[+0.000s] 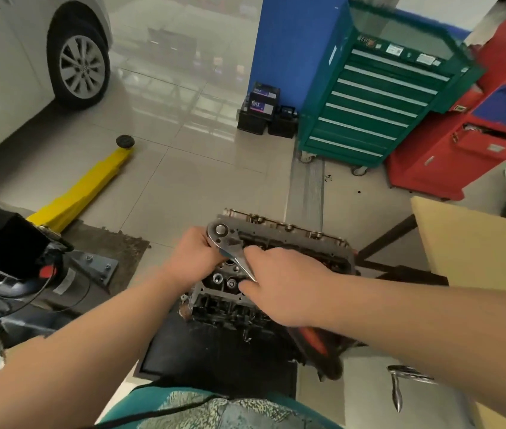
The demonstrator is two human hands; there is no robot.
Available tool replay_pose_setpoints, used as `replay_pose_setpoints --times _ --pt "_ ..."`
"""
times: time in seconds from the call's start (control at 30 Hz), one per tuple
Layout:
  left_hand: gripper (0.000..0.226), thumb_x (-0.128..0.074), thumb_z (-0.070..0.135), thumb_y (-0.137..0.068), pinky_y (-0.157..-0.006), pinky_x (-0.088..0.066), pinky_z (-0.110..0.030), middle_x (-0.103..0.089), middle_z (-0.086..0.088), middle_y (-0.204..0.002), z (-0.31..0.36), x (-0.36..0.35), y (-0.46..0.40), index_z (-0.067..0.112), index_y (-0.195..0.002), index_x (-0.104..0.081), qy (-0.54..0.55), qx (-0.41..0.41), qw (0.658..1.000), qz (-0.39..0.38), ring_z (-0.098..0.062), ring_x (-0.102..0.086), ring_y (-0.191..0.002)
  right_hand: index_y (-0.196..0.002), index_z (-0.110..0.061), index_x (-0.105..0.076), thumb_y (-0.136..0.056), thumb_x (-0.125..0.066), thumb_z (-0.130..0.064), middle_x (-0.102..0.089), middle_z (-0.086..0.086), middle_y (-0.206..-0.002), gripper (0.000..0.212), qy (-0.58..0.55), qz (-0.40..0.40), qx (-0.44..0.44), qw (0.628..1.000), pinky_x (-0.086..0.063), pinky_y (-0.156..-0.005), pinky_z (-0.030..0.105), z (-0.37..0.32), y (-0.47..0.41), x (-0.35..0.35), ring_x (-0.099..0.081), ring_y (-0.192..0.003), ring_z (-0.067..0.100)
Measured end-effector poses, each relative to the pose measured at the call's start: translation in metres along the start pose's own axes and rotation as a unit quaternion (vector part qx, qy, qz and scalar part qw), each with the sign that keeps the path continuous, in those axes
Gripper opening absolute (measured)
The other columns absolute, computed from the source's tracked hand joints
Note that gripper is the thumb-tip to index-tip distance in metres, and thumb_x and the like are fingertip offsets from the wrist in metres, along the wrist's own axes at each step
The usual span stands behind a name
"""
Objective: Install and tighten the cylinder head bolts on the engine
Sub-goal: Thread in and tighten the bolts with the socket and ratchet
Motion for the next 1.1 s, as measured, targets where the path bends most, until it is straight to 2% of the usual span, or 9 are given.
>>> replay_pose_setpoints --times 0.1,0.23,0.33,0.4,0.53,0.7,0.9,1.03,1.1 --pt "0.020 -0.068 0.005 -0.091 -0.063 -0.049 -0.033 -0.069 0.002 -0.074 0.004 -0.001 0.006 0.021 -0.079 -0.072 0.040 -0.018 0.998 0.042 -0.010 -0.058 -0.068 -0.114 -0.022 -0.051 -0.096 -0.056 -0.020 -0.057 -0.005 -0.085 0.018 0.080 0.024 0.015 0.996 -0.041 -0.053 0.032 0.004 -0.032 0.028 -0.052 -0.068 0.012" --pt "0.011 -0.073 0.014 -0.090 -0.062 -0.048 -0.036 -0.067 -0.008 -0.074 0.005 -0.002 0.004 0.005 -0.088 -0.067 -0.057 -0.007 0.998 0.037 -0.013 -0.054 -0.066 -0.120 -0.024 -0.060 -0.095 -0.059 -0.017 -0.064 -0.001 -0.114 0.026 0.205 0.061 0.048 0.976 -0.045 -0.101 0.047 0.003 -0.062 0.060 -0.059 -0.108 0.024" --pt "0.026 -0.072 0.014 -0.087 -0.051 -0.041 -0.027 -0.056 0.005 -0.058 0.009 0.003 -0.003 0.019 -0.064 -0.060 -0.014 -0.006 0.999 0.029 -0.011 -0.047 -0.054 -0.103 -0.019 -0.049 -0.095 -0.054 -0.020 -0.055 -0.002 -0.083 0.009 0.136 0.055 -0.030 0.989 -0.040 -0.055 0.035 0.001 -0.038 0.040 -0.052 -0.069 0.018" --pt "0.025 -0.072 0.015 -0.085 -0.052 -0.041 -0.028 -0.056 0.001 -0.057 0.007 0.002 -0.002 0.014 -0.063 -0.060 -0.023 0.001 0.999 0.025 -0.012 -0.046 -0.054 -0.102 -0.019 -0.045 -0.097 -0.053 -0.024 -0.048 -0.005 -0.075 0.011 0.039 0.013 -0.046 0.998 -0.030 -0.047 0.030 -0.004 -0.010 0.017 -0.048 -0.062 0.013" --pt "0.026 -0.065 0.001 -0.088 -0.055 -0.044 -0.027 -0.061 0.007 -0.062 0.003 -0.003 0.002 0.018 -0.070 -0.067 0.002 -0.010 0.999 0.047 -0.008 -0.051 -0.056 -0.102 -0.022 -0.054 -0.093 -0.056 -0.017 -0.056 -0.006 -0.081 0.010 0.054 0.004 -0.031 0.998 -0.045 -0.055 0.032 0.004 -0.026 0.029 -0.057 -0.072 0.015" --pt "0.010 -0.072 0.016 -0.082 -0.059 -0.047 -0.038 -0.061 -0.003 -0.068 0.007 -0.001 -0.001 0.015 -0.083 -0.062 -0.006 -0.019 1.000 0.020 -0.015 -0.054 -0.061 -0.111 -0.020 -0.064 -0.097 -0.056 -0.014 -0.068 0.004 -0.107 0.017 0.177 0.123 -0.007 0.976 -0.050 -0.086 0.043 0.001 -0.063 0.060 -0.062 -0.102 0.028" --pt "0.016 -0.069 0.025 -0.067 -0.055 -0.039 -0.031 -0.054 0.002 -0.058 0.002 -0.001 -0.004 0.022 -0.058 -0.056 -0.021 0.008 1.000 0.008 -0.014 -0.045 -0.056 -0.106 -0.019 -0.042 -0.093 -0.059 -0.025 -0.050 -0.004 -0.080 0.022 -0.093 -0.025 -0.073 0.993 -0.032 -0.047 0.027 -0.008 -0.001 0.004 -0.056 -0.070 0.014" --pt "0.019 -0.068 0.002 -0.083 -0.047 -0.044 -0.019 -0.062 0.007 -0.060 -0.002 -0.002 -0.003 0.017 -0.072 -0.066 -0.040 -0.011 0.999 0.029 -0.008 -0.052 -0.054 -0.103 -0.021 -0.053 -0.094 -0.057 -0.015 -0.057 -0.004 -0.084 0.012 0.041 0.017 -0.021 0.999 -0.035 -0.051 0.029 0.002 -0.031 0.036 -0.052 -0.069 0.013" --pt "0.017 -0.072 0.014 -0.087 -0.058 -0.051 -0.021 -0.070 0.011 -0.073 -0.002 0.002 -0.003 0.030 -0.084 -0.070 -0.029 -0.029 0.999 0.006 -0.007 -0.062 -0.064 -0.112 -0.022 -0.058 -0.093 -0.059 -0.014 -0.065 -0.001 -0.099 0.021 0.137 0.081 0.006 0.987 -0.047 -0.068 0.038 0.009 -0.052 0.057 -0.061 -0.085 0.021"
Point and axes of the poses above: each hand's wrist, its own y-axis away from the middle knuckle, its own x-axis out of the back of the hand, z = x × y, the point moved 4 cm from there along -y, towards the middle knuckle
